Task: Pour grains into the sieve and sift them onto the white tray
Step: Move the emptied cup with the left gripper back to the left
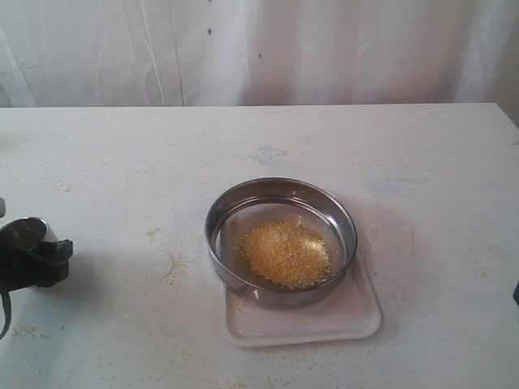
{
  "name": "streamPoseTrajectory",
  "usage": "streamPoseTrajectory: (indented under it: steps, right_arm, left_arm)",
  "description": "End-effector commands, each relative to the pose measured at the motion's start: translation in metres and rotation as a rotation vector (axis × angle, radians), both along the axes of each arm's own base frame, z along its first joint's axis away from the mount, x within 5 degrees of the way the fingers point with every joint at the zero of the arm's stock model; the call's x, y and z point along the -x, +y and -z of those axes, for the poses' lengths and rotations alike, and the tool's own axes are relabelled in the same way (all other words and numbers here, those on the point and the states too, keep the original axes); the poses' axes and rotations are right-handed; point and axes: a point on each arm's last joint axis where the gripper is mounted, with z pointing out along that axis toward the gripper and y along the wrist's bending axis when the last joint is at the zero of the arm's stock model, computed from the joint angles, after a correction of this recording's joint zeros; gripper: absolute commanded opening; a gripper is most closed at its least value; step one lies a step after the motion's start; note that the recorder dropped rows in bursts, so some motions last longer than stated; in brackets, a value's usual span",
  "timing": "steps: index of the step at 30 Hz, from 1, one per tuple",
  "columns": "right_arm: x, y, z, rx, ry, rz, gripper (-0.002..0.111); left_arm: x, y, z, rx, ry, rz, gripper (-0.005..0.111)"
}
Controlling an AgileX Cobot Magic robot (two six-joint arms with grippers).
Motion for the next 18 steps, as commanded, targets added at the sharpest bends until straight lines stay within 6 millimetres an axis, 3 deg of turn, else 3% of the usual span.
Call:
streamPoseTrajectory:
  steps: [1,18]
  right_arm:
    - [0.0001,-0.0004,0.0005,0.008,-0.013,0.005,0.0]
    - [0.0001,-0.0004,0.0005,0.01,-0.014,0.005,0.0]
  left_arm:
    - [-0.0013,-0.0004,-0.0029,0.077,-0.041,-0.033,0.075]
    - [0.0017,-0.0047,0.0011,0.045,0.007,0.038,0.075]
